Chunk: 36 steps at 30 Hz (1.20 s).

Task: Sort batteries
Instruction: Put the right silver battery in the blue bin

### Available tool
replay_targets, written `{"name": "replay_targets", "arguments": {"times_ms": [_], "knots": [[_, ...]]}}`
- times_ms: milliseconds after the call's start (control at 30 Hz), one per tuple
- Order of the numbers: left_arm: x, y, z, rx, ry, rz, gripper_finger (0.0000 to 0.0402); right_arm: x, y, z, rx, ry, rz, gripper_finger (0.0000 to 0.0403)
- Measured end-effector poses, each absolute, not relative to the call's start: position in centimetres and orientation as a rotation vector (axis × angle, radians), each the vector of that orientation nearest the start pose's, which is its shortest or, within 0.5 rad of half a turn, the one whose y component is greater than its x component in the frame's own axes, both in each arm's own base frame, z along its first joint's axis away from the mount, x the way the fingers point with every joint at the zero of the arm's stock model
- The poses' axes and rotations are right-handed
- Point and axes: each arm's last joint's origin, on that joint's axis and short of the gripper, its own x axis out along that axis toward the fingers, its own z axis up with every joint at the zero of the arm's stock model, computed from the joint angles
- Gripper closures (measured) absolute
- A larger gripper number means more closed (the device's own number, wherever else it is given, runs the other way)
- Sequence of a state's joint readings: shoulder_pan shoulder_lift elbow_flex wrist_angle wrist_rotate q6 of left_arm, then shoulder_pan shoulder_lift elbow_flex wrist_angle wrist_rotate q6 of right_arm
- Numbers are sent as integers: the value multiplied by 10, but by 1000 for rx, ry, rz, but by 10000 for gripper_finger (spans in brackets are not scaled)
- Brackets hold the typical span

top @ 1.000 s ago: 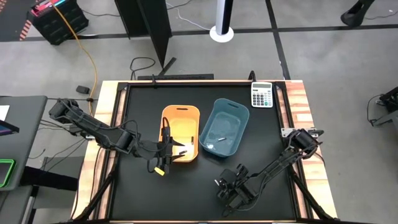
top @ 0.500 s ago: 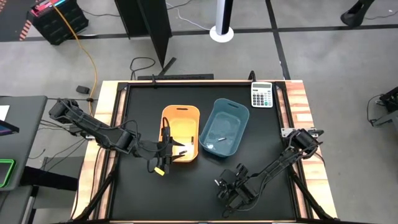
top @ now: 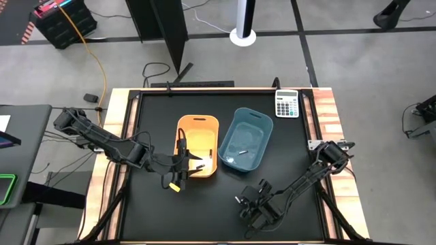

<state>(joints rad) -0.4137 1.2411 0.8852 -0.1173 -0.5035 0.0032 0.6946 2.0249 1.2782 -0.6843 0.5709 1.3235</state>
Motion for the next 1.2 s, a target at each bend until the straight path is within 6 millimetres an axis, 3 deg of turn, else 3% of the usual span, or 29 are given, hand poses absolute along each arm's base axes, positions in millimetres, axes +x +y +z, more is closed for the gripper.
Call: {"name": "replay_targets", "arguments": {"times_ms": [533, 1200], "knots": [[251, -95, 281, 214, 429, 87, 229, 294, 223, 129, 289, 921, -617, 386], [251, -95, 281, 211, 430, 88, 229, 303, 236, 159, 185, 910, -557, 389]]}}
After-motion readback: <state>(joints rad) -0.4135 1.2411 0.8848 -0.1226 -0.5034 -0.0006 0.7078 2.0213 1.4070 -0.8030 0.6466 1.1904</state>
